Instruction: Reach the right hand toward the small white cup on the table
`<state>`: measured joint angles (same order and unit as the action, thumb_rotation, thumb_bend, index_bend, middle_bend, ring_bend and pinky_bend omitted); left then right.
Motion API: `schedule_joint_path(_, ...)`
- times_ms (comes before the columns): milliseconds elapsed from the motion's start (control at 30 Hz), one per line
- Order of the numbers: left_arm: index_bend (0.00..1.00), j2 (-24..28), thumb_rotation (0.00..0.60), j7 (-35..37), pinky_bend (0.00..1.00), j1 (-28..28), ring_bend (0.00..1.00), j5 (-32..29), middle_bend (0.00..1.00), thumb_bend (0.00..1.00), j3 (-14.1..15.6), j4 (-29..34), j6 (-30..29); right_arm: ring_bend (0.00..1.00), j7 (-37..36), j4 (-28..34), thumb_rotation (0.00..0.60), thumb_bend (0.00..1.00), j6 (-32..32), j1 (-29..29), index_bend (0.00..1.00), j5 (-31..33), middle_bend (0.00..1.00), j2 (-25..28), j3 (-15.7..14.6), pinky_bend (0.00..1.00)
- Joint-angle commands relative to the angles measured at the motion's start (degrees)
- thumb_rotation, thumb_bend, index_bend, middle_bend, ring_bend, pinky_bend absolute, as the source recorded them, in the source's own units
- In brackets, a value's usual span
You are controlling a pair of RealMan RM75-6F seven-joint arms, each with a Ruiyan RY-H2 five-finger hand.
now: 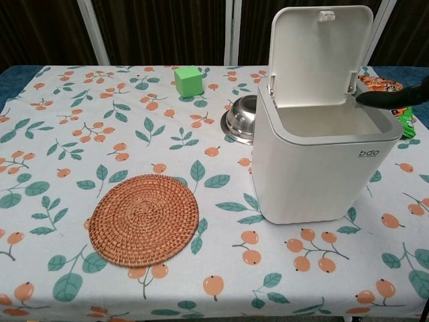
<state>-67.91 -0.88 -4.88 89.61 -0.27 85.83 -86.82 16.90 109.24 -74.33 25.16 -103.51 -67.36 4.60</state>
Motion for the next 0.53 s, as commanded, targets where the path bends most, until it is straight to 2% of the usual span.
schedule_joint_path(33, 0.16, 0.01, 0.6, -0.03, 0.1, 0.06, 0.08, 0.04, 0.15, 0.09, 0.01, 0.03, -0.08, 0.0, -2.07, -1.6, 0.6, 0.1, -4.39, -2.87, 0.0, -0.41, 0.0, 1.84, -0.85, 0.0)
schedule_joint_path(200, 0.16, 0.06, 0.6, -0.28, 0.1, 0.01, 0.08, 0.18, 0.15, 0.09, -0.04, 0.2, -0.14, 0.0, -7.8, -7.19, 0.6, 0.1, -12.19, -8.27, 0.0, 1.83, 0.0, 3.79, -1.94, 0.0)
schedule_joint_path(333, 0.16, -0.18, 0.6, -0.77, 0.1, -0.01, 0.08, 0.61, 0.15, 0.09, -0.35, 0.21, -0.89, 0.0, -16.76, -17.29, 0.6, 0.11, -17.31, -13.26, 0.0, 6.74, 0.0, 2.91, -2.86, 0.0)
schedule_joint_path(533, 0.16, 0.46, 0.6, -2.37, 0.1, -0.14, 0.08, 0.65, 0.15, 0.09, -0.81, 1.99, -1.29, 0.0, -22.11, -29.68, 0.6, 0.11, -17.99, -19.1, 0.0, 15.31, 0.0, 0.38, -3.43, 0.0)
